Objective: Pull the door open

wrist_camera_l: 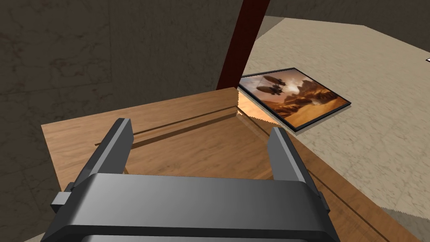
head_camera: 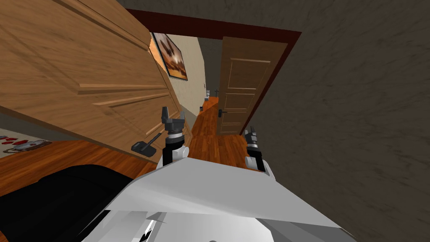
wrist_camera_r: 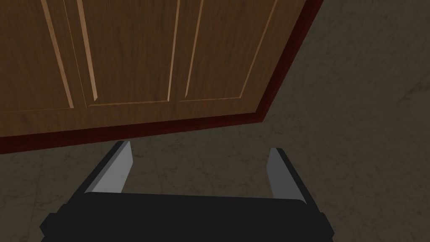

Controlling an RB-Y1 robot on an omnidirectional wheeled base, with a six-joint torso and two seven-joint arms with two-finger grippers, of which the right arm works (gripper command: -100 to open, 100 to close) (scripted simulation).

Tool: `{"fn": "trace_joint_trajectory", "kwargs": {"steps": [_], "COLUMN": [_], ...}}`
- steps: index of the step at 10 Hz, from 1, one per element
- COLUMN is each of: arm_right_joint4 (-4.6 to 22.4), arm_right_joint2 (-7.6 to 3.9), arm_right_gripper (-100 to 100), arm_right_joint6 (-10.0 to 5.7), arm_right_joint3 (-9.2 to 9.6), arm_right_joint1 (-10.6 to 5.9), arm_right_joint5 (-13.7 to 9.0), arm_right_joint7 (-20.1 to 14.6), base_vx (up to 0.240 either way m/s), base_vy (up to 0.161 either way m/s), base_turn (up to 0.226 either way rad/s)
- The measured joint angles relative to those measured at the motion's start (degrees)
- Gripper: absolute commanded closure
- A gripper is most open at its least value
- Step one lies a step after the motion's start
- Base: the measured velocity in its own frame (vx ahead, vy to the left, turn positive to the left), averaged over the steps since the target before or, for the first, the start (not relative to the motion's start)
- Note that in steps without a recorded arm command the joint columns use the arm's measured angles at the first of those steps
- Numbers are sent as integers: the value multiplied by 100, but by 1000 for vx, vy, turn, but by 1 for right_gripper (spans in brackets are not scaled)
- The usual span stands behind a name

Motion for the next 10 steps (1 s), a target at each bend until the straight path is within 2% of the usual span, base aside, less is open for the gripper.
{"fn": "trace_joint_trajectory", "kwargs": {"steps": [1,4,5,10], "arm_right_joint4": [83,469,595,1294], "arm_right_joint2": [-28,-106,-140,-251], "arm_right_gripper": [-100,-100,-100,-100], "arm_right_joint6": [25,119,112,197], "arm_right_joint3": [1,-21,-26,-56], "arm_right_joint1": [-37,-281,-315,-714], "arm_right_joint5": [-13,-54,-71,-136], "arm_right_joint7": [-18,-74,-94,-170], "base_vx": [102,110,113,109], "base_vy": [40,33,31,37], "base_turn": [76,87,72,88]}}
